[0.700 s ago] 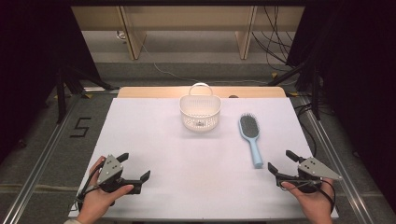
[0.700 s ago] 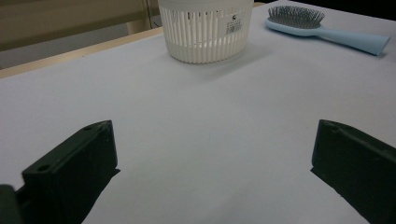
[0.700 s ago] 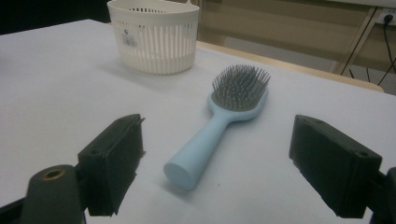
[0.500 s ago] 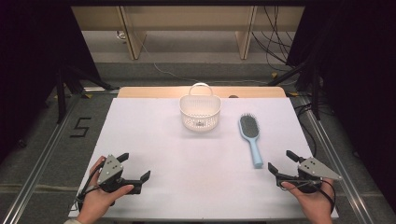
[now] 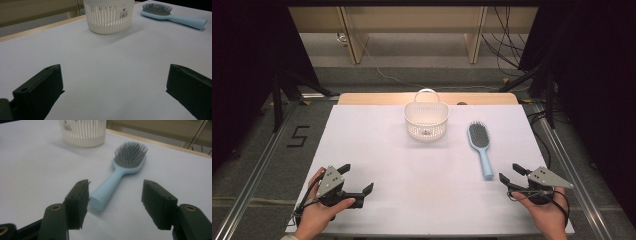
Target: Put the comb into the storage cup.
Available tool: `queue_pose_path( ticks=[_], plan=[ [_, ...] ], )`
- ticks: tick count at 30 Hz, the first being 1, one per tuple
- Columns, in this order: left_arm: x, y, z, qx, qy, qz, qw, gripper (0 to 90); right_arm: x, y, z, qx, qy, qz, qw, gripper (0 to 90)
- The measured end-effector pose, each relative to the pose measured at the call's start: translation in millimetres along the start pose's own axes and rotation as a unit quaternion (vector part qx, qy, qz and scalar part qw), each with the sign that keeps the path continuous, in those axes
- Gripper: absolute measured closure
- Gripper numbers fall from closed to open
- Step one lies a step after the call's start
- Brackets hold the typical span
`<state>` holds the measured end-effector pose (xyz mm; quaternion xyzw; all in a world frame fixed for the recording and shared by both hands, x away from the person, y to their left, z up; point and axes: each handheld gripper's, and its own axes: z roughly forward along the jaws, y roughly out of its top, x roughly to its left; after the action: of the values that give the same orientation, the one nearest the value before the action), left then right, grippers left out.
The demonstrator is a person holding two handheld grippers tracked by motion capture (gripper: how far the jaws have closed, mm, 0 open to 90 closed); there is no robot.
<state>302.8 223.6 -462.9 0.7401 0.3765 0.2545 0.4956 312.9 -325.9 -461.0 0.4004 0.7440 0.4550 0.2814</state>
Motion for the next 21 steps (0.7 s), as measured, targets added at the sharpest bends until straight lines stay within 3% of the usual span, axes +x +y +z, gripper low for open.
queue_pose_path(
  ticks=[12,21],
  plan=[
    [-0.9,-0.2,1.2,0.001,-0.004,-0.003,1.0,0.5,-5.6,14.0,14.2,0.011,-0.018,0.011,0.9997,34.5],
    [-1.3,0.1,1.1,-0.001,-0.005,-0.004,1.0,0.5,-15.2,34.8,41.9,0.006,-0.036,0.04,0.9986,18.0]
  ],
)
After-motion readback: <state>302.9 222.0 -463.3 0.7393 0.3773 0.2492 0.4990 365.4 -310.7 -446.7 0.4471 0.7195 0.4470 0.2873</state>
